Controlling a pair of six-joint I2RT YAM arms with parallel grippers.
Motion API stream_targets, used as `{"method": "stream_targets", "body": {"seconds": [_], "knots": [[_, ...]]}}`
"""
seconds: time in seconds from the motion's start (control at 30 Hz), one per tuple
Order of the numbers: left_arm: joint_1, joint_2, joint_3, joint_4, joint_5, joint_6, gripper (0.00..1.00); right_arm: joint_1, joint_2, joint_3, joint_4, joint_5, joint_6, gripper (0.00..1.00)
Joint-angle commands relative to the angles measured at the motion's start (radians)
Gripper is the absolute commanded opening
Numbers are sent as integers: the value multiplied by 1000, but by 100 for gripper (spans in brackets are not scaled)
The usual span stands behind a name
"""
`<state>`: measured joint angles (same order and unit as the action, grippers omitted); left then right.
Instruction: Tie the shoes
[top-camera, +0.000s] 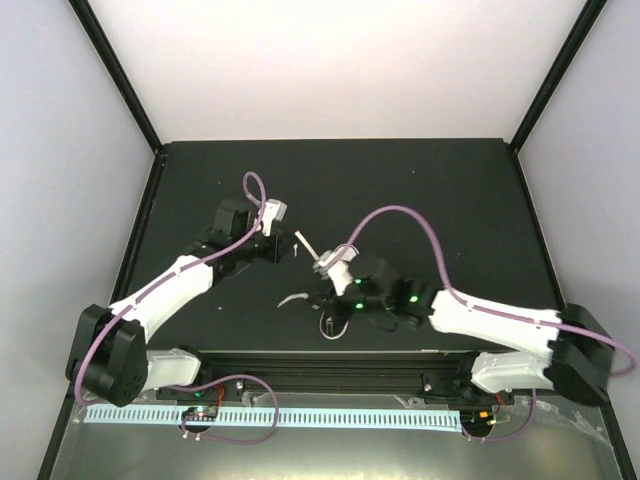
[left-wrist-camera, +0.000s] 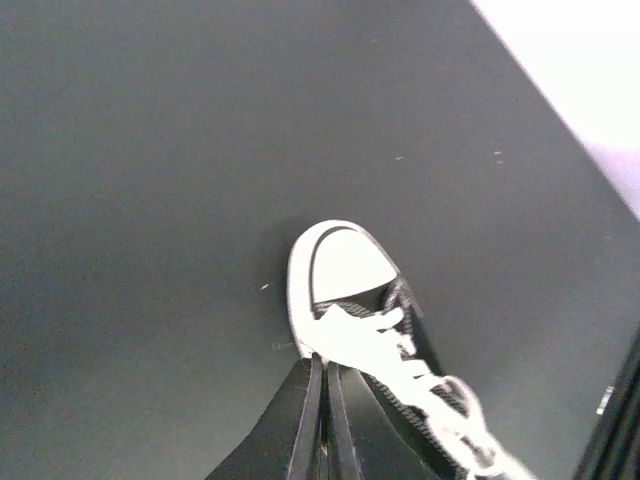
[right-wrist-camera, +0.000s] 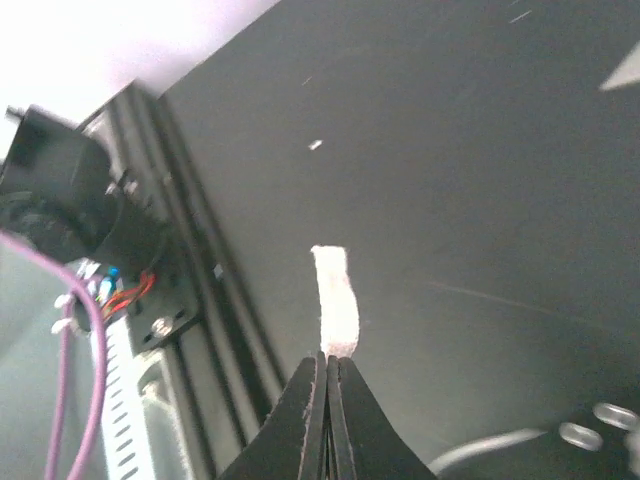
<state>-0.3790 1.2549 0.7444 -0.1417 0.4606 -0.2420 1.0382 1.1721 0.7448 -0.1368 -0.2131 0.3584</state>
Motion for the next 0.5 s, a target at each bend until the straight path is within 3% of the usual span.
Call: {"method": "stream_targets", "body": {"seconds": [0.0, 0.07, 0.1, 0.17, 0.23, 0.33, 0.47], "knots": [[0, 41, 66, 61, 188, 43, 2, 65, 155, 70, 111, -107, -21, 11], [-11, 53, 73, 64, 220, 48, 1, 65, 162, 94, 67, -49, -17, 53], [-18, 52, 74, 61, 231, 54, 2, 62, 143, 101, 44, -9, -20, 68], [-31, 42, 69, 61, 257, 65, 1, 40, 77, 94, 13, 75, -14, 85], [-38, 32, 60, 75, 290, 64, 2, -45, 19, 57, 22, 52, -1, 89], [-52, -3, 47, 109, 329, 53, 2, -226, -18, -3, 89, -138, 12, 88], [-76, -24, 39, 136, 353, 44, 2, -356, 44, 53, 60, -349, -52, 83]]}}
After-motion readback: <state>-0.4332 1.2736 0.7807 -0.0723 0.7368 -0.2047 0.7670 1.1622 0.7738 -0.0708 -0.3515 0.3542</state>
